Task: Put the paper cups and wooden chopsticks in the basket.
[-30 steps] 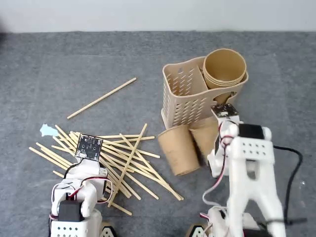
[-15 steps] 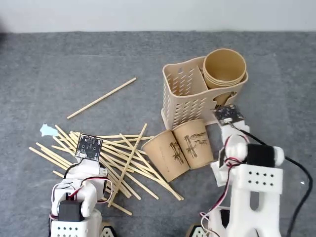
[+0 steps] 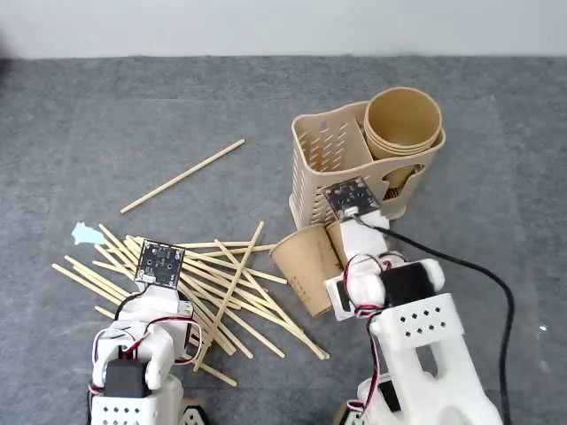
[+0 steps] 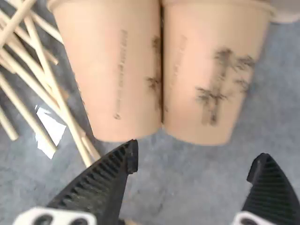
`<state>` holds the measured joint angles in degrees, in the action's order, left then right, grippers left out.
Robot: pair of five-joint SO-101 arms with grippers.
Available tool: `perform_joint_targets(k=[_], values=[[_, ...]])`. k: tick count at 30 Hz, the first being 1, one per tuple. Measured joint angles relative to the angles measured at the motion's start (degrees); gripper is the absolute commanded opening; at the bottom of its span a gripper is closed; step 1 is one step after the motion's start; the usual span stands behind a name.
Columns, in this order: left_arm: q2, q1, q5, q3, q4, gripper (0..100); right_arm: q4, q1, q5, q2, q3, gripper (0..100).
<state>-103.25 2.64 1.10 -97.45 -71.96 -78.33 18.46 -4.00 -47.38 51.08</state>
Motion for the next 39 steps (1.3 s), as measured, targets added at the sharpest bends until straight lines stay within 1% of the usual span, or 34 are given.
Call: perform_joint_targets(k=[6, 9, 15, 19, 27, 33, 35, 39], values=[[0.0, 0.0, 0.0, 0.0, 0.0, 1, 8.09, -0.35, 0.18, 0.0, 4.75, 37.6], [0.0, 0.0, 0.0, 0.0, 0.0, 1, 10.81, -3.52, 0.18, 0.0, 4.84, 37.6], [0.0, 0.0, 0.0, 0.0, 0.0, 1, 12.66, -9.67, -1.58, 0.0, 5.19, 37.6], [0.0, 0.0, 0.0, 0.0, 0.0, 1, 15.3, -10.73, -1.76, 0.09, 6.59, 37.6], [0.0, 0.0, 0.0, 0.0, 0.0, 1, 24.18, -10.99, -1.76, 14.33, 6.59, 37.6], [0.0, 0.0, 0.0, 0.0, 0.0, 1, 26.64, -10.9, -1.76, 21.1, 6.59, 37.4], [0.0, 0.0, 0.0, 0.0, 0.0, 1, 26.73, -10.99, -1.76, 21.71, 6.59, 33.6], [0.0, 0.0, 0.0, 0.0, 0.0, 1, 26.37, -10.99, -1.76, 21.71, 6.59, 19.3]])
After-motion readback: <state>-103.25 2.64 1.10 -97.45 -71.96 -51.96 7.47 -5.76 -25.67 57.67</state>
